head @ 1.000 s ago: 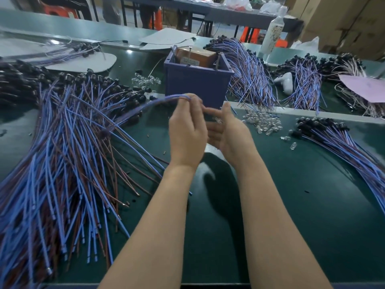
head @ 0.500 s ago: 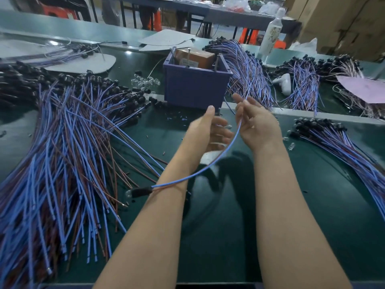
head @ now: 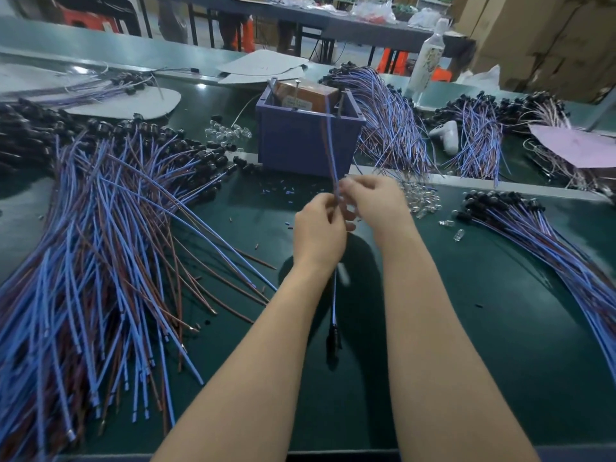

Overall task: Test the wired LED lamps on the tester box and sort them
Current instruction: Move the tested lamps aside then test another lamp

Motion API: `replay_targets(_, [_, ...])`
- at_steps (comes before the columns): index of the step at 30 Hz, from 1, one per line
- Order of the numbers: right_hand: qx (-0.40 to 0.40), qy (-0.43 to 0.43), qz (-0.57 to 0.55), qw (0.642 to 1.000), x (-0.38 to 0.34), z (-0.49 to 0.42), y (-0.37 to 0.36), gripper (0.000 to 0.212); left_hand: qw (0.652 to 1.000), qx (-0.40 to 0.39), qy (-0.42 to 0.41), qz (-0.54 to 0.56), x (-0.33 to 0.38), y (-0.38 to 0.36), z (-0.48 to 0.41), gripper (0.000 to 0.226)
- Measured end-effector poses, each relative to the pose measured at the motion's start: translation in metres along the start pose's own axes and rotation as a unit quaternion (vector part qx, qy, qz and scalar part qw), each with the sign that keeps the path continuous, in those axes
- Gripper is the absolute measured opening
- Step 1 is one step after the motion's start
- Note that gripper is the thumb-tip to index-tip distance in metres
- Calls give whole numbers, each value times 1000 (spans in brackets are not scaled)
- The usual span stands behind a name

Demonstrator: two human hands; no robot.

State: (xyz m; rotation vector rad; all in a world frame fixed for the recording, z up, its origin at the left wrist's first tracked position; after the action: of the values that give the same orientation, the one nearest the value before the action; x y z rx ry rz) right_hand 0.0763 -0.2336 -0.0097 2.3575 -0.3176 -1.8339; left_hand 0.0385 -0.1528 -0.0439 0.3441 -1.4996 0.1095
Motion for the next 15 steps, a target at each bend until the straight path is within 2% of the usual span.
replay_targets(3, [2,-44,-72,996,9,14,-7,10,999,29,-7,-14,-1,0,-6,18])
replay_targets(6, [22,-28,-85,996,13,17,-9,8,998,35,-32,-49,-4,-1,-6,22])
replay_targets(11, [31,29,18,999,7,7,-8,8,998,7,-54,-34,-1,-2,-7,23])
replay_targets(15, [-28,40,57,997,1,1,0,12,998,-30,-14,46,-3,2,-13,22])
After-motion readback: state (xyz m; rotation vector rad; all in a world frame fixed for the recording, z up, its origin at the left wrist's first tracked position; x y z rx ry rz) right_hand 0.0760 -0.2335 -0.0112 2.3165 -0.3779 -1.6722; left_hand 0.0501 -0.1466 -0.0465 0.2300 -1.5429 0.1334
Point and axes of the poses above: each hand's wrist, its own z-axis away from the middle knuckle, its own y-axis out of the back of the hand, x = y × z, the point moved 1 cm from there along -z, towards the middle knuckle, and after that the axes turned 11 degrees about y, right-handed, at the moved point
